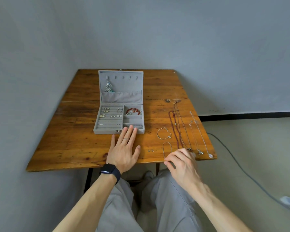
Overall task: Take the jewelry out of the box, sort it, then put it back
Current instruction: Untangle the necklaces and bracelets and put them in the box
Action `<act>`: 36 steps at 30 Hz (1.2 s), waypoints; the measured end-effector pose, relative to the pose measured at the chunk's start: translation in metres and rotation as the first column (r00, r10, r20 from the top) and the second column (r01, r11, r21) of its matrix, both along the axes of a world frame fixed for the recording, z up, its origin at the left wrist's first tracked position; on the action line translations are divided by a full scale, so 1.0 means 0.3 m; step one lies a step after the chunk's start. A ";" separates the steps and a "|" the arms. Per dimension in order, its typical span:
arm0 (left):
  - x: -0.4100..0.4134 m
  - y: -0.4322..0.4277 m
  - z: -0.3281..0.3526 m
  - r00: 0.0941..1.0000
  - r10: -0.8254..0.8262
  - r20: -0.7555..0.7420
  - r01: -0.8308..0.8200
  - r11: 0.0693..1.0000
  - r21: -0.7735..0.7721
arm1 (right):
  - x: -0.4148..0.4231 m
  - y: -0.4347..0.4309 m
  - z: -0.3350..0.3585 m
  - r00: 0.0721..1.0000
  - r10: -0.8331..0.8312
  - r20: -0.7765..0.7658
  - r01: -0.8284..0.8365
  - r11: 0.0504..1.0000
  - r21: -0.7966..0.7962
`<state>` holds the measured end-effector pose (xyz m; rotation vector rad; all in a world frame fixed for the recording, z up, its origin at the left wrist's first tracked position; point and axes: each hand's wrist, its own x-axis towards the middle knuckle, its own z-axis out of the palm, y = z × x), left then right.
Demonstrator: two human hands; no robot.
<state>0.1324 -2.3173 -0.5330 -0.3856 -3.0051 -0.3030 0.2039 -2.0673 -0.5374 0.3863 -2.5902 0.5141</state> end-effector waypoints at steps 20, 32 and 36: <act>0.003 0.006 -0.011 0.998 0.066 -0.023 -0.066 0.998 -0.020 | -0.130 -0.031 0.229 0.955 -0.076 0.287 0.174 0.926 -0.334; 0.010 0.010 -0.001 0.998 0.068 0.007 -0.068 0.996 0.059 | -0.439 -0.233 0.431 0.927 -0.040 0.372 0.234 0.837 -0.494; 0.010 0.009 0.004 0.998 0.066 0.003 -0.066 0.994 0.082 | -0.504 -0.318 0.446 0.916 -0.022 0.400 0.227 0.852 -0.472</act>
